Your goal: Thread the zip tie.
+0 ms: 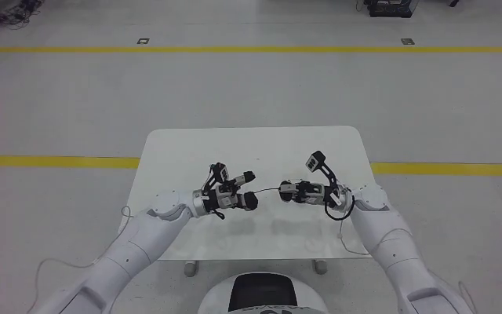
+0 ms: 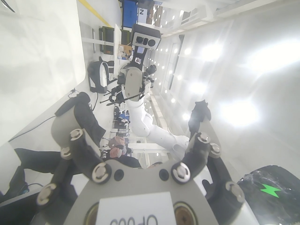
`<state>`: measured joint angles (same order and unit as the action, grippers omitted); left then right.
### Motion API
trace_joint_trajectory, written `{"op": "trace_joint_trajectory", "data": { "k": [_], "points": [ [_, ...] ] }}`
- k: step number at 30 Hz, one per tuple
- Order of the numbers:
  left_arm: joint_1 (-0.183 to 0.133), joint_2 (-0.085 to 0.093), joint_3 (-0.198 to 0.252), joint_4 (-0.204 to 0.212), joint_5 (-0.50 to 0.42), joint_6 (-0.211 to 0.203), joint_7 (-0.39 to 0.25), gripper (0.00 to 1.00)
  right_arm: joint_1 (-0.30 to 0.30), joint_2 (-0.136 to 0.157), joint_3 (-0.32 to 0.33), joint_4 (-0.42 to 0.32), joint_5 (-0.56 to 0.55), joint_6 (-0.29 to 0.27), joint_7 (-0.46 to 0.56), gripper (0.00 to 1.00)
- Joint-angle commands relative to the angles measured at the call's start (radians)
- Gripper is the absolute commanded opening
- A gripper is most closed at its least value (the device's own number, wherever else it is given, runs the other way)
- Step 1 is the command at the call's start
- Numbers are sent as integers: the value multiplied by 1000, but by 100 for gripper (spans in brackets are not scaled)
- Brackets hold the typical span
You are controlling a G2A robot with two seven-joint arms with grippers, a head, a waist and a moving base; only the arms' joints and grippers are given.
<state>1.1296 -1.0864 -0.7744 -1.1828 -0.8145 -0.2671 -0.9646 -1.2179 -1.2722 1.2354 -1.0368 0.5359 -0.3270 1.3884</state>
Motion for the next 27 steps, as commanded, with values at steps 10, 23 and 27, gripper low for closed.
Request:
{"op": "trace_joint_trajectory", "data": {
  "k": [10,23,27],
  "points": [
    [-41,-18,29,27,21,-57,-113,100,-6,29,-76,-21,159,43,2,0],
    [-31,-20,29,6,43,-37,-78,100,-31,31,-82,-55,187,79,-6,0],
    [-29,-23,32,4,41,-49,-84,100,-28,30,-90,-52,185,80,1,0]
  ]
}}
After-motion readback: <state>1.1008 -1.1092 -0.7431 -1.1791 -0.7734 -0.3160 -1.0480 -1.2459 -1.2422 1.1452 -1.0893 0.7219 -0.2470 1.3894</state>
